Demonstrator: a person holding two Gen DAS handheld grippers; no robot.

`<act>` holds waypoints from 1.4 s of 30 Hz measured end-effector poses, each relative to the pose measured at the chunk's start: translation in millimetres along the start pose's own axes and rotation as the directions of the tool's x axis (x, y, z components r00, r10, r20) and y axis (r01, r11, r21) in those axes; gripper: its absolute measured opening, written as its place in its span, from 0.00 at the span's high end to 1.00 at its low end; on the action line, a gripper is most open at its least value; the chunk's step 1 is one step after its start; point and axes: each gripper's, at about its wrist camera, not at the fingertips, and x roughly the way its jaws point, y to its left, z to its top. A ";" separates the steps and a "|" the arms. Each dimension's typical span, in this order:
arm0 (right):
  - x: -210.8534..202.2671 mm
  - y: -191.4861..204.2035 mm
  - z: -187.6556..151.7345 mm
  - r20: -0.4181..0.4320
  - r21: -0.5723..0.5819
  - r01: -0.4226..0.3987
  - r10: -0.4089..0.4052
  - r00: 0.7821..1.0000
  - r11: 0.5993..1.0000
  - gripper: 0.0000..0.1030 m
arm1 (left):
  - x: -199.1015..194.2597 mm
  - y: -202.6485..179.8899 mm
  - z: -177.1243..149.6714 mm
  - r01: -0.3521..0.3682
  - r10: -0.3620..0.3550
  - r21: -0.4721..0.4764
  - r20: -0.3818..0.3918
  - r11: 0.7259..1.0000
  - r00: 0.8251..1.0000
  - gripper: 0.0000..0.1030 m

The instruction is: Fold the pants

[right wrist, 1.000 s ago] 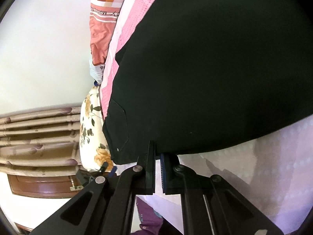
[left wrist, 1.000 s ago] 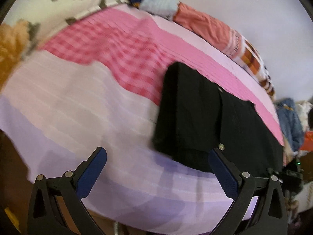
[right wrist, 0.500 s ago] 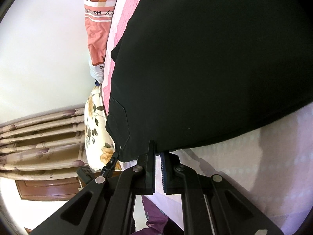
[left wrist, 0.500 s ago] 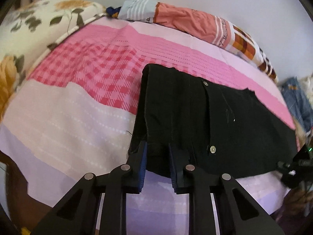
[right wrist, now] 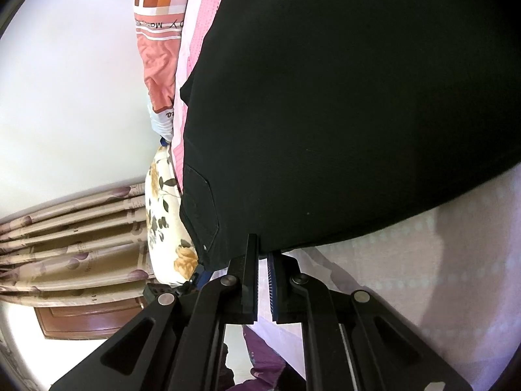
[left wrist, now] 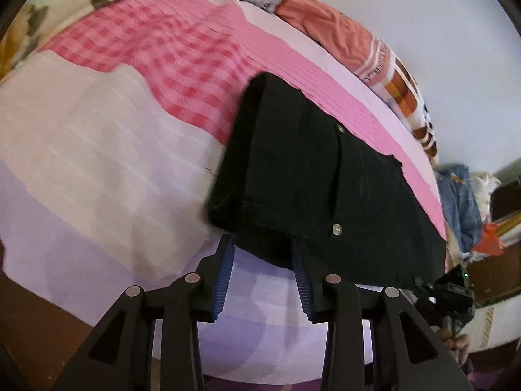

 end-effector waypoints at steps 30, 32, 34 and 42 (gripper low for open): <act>15.6 7.5 -10.0 -0.061 -0.061 0.019 -0.022 0.998 0.998 0.94 | 7.0 -10.1 20.5 -0.151 0.140 0.100 0.102 0.983 0.985 0.83; 18.2 3.7 -8.6 -0.070 -0.048 0.029 -0.033 0.997 0.998 0.95 | 3.1 -10.1 16.4 -0.177 0.163 0.119 0.114 0.977 0.980 0.81; 18.5 2.0 -7.1 -0.085 -0.037 -0.003 0.000 0.996 0.999 0.92 | 5.2 -7.5 16.7 -0.184 0.171 0.128 0.109 0.975 0.979 0.80; -17.7 103.5 0.7 -0.038 -0.480 0.085 -0.117 0.992 0.873 0.65 | -29.7 -0.4 24.1 -0.289 0.275 0.062 0.175 0.955 0.945 0.49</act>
